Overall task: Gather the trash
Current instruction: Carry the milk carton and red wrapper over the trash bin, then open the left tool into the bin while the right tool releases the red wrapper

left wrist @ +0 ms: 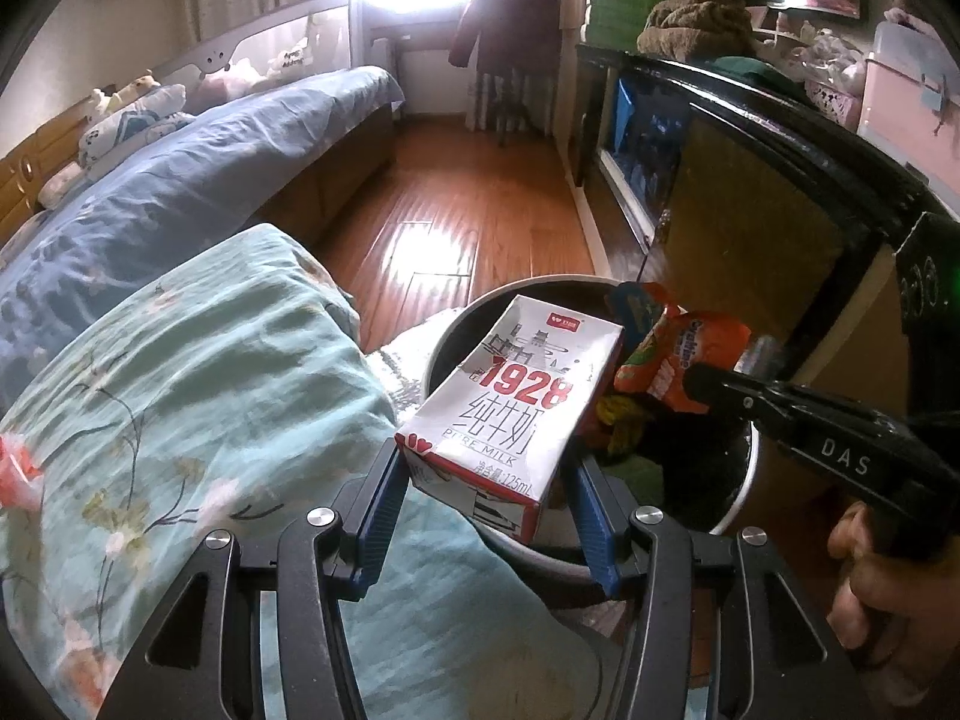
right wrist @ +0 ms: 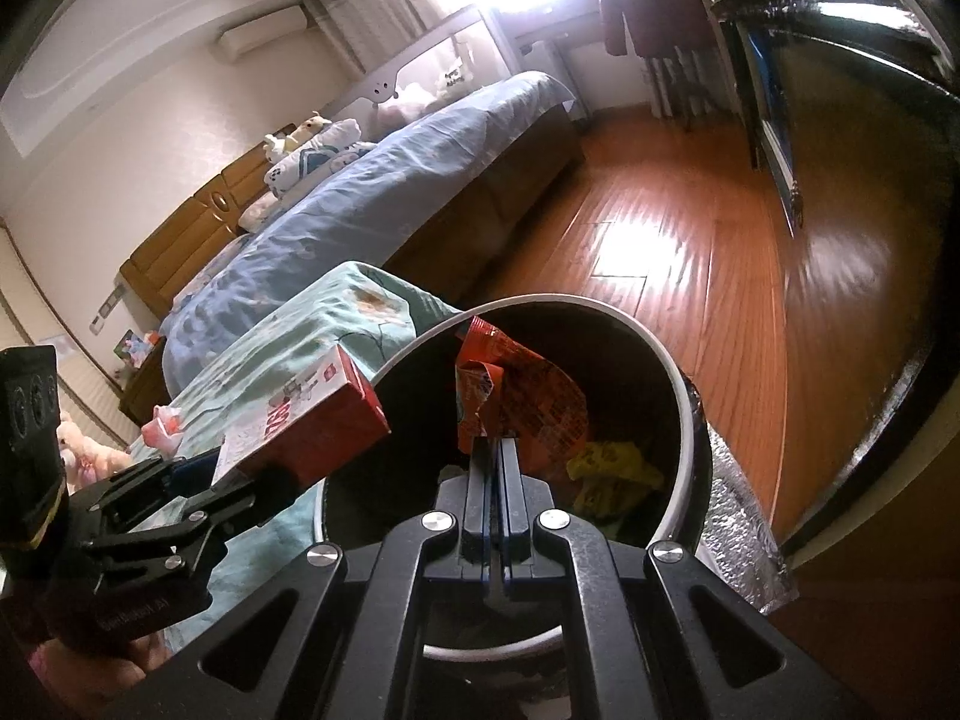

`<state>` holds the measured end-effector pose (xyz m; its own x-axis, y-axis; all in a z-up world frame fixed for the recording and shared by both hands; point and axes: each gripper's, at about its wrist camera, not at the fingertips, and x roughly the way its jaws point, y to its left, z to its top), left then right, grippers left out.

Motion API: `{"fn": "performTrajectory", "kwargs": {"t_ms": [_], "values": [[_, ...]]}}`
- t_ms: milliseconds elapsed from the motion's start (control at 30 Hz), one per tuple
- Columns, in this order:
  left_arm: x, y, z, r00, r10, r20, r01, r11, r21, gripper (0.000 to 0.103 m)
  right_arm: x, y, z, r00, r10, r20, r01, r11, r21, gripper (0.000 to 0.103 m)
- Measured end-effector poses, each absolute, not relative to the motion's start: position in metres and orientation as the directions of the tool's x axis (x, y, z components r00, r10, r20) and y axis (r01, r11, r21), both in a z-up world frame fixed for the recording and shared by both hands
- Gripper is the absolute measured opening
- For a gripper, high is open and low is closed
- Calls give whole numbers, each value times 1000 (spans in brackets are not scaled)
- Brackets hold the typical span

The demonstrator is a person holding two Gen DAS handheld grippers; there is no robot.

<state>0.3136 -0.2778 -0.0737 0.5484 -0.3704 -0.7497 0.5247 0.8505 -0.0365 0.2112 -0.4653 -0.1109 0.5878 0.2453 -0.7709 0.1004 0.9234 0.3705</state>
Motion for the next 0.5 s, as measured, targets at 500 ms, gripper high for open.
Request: {"fn": "performTrajectory", "kwargs": {"t_ms": [500], "values": [[320, -291, -77, 524, -374, -765, 539, 841, -42, 51, 218, -473, -115, 584, 230, -779, 114, 926, 359, 1]]}}
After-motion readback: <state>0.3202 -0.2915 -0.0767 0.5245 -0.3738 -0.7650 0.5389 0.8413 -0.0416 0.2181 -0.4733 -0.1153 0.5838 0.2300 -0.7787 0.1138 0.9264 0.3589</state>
